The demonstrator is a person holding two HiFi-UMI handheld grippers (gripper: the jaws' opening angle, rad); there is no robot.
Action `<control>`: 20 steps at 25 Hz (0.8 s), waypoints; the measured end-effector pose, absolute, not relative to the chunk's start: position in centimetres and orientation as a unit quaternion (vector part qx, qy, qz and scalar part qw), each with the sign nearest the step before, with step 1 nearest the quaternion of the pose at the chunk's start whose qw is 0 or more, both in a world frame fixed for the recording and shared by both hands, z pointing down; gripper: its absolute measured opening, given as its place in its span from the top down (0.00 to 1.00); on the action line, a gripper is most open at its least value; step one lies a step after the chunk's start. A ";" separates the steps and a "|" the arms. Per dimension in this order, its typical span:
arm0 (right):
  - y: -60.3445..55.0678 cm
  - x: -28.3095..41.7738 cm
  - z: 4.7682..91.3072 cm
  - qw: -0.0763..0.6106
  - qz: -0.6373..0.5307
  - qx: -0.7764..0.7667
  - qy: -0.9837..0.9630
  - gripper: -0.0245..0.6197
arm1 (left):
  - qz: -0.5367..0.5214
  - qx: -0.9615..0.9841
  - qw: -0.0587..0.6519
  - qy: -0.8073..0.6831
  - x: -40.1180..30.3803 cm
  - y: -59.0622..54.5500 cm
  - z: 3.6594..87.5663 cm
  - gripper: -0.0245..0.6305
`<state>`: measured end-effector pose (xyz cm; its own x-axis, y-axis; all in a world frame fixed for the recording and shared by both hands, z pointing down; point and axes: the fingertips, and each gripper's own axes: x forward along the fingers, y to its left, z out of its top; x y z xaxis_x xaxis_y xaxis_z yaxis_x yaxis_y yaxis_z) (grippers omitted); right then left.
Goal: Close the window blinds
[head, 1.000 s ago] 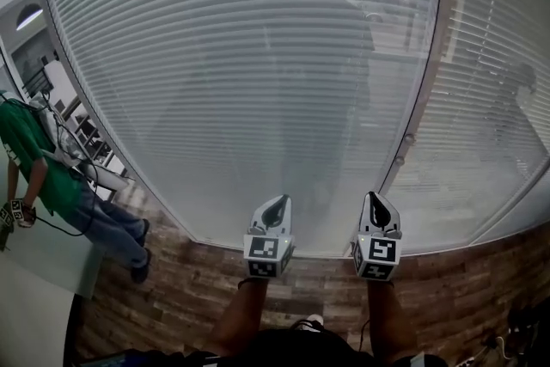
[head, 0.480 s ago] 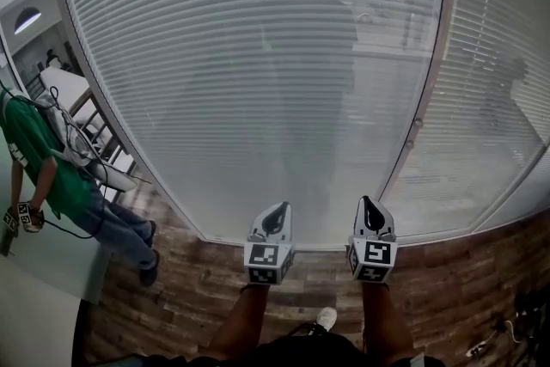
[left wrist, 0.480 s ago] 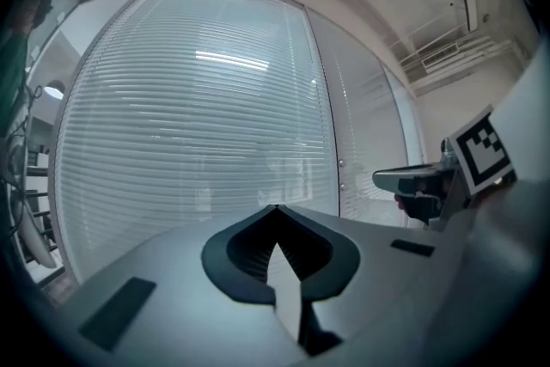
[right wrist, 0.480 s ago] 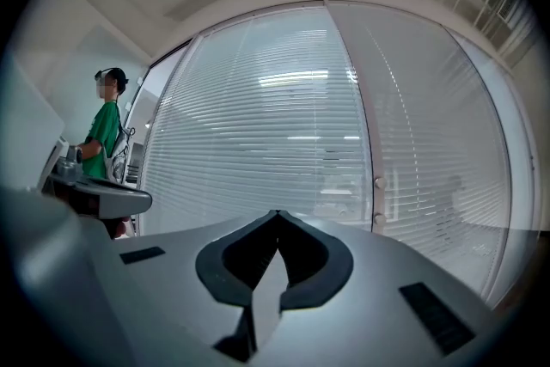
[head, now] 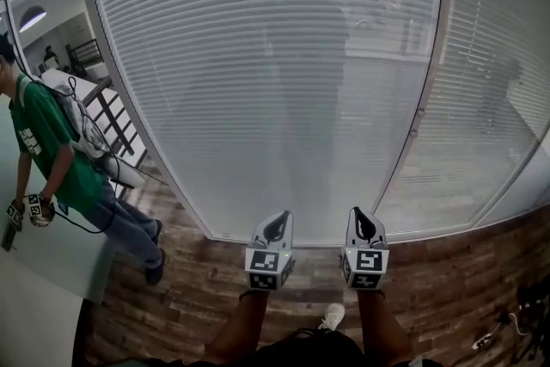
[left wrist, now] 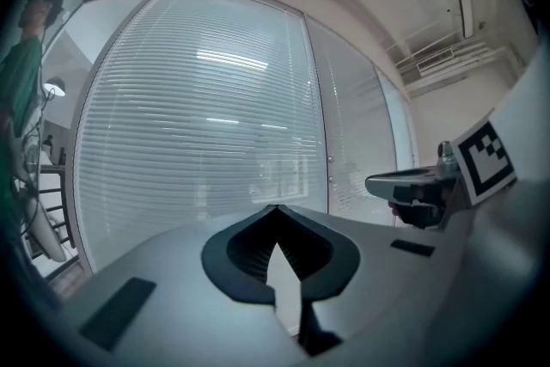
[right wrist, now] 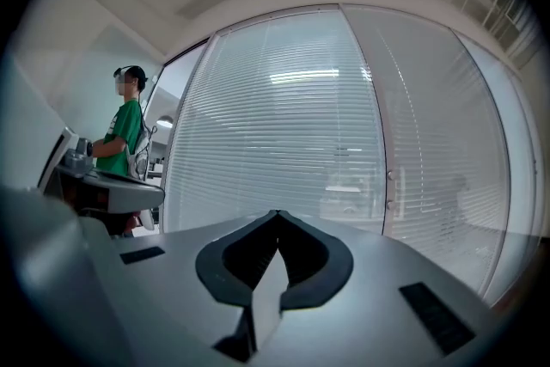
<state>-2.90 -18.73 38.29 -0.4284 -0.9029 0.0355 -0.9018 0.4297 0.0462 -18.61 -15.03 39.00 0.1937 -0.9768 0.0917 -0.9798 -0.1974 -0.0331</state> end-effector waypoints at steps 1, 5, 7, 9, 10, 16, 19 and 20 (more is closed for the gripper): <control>-18.1 -3.0 38.1 0.034 -0.018 0.537 -0.843 0.96 | 0.049 0.774 0.019 -0.632 -18.6 -14.4 39.0 0.97; -15.9 -2.2 37.8 0.037 -0.013 0.543 -0.839 0.96 | 0.046 0.781 0.033 -0.623 -18.5 -11.9 39.7 0.97; -14.9 -1.8 38.0 0.029 -0.008 0.541 -0.840 0.96 | 0.048 0.786 0.029 -0.616 -18.2 -11.0 40.1 0.97; -13.9 -1.5 38.3 0.025 -0.007 0.543 -0.839 0.96 | 0.049 0.789 0.021 -0.612 -17.5 -10.2 39.8 0.97; -13.6 -1.4 38.3 0.023 -0.005 0.544 -0.839 0.96 | 0.048 0.789 0.020 -0.612 -17.2 -9.8 39.6 0.97; -11.0 -0.9 38.8 0.023 0.009 0.539 -0.842 0.96 | 0.046 0.785 0.032 -0.617 -17.0 -7.6 39.6 0.97; -9.5 -0.2 39.4 0.021 0.004 0.530 -0.848 0.96 | 0.048 0.776 0.037 -0.627 -16.7 -6.9 39.8 0.97; -9.1 0.1 39.4 0.025 0.002 0.529 -0.848 0.96 | 0.048 0.775 0.040 -0.629 -16.3 -6.7 40.0 0.97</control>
